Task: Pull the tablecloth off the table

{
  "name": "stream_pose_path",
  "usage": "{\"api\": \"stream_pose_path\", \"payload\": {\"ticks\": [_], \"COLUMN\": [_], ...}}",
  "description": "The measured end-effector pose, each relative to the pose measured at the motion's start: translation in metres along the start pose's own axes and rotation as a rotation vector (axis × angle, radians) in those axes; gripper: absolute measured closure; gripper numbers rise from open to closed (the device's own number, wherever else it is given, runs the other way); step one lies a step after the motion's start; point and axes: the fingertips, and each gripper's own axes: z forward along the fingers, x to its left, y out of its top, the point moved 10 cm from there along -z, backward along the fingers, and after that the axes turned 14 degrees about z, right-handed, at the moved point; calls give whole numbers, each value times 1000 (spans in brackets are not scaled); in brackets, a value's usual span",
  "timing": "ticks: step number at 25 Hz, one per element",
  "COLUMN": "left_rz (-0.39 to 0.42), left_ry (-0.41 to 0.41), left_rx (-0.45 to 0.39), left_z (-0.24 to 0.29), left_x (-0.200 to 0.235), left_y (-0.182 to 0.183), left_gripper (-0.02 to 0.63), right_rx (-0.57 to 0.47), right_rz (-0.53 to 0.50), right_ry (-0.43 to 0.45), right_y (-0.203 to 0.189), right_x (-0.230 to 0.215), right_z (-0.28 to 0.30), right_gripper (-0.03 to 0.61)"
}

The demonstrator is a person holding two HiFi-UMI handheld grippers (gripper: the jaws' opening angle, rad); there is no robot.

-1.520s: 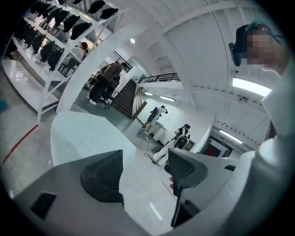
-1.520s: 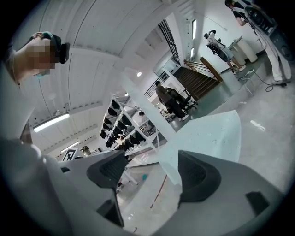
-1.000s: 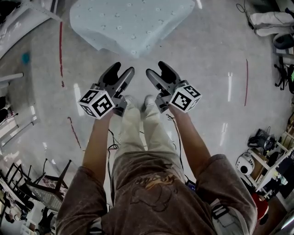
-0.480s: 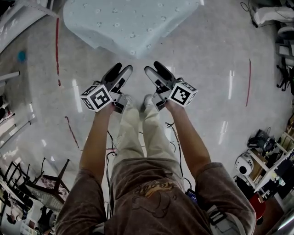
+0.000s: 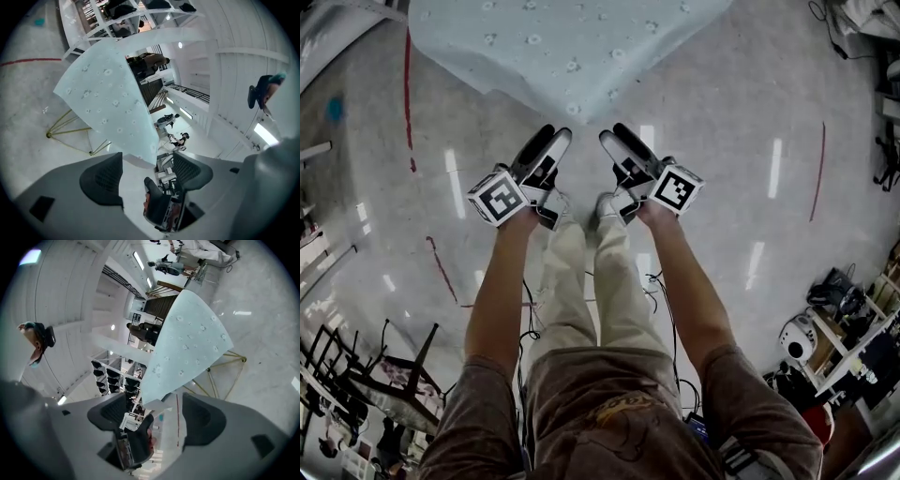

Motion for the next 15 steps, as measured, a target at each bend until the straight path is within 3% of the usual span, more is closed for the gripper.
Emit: {"api": "stream_pose_path", "payload": {"ticks": [6,15], "left_rz": [-27,-111], "left_ry": [-32,-109], "left_rx": [1,-112], "left_z": [20,34], "left_x": [32,50], "left_y": [-9,-7], "left_gripper": [285,279], "right_rx": [-4,-70], "right_rz": [33,151], "right_ry": [70,200], "right_y": [7,20], "right_x": [-30,-53], "right_z": [25,42], "right_gripper": [215,187]}}
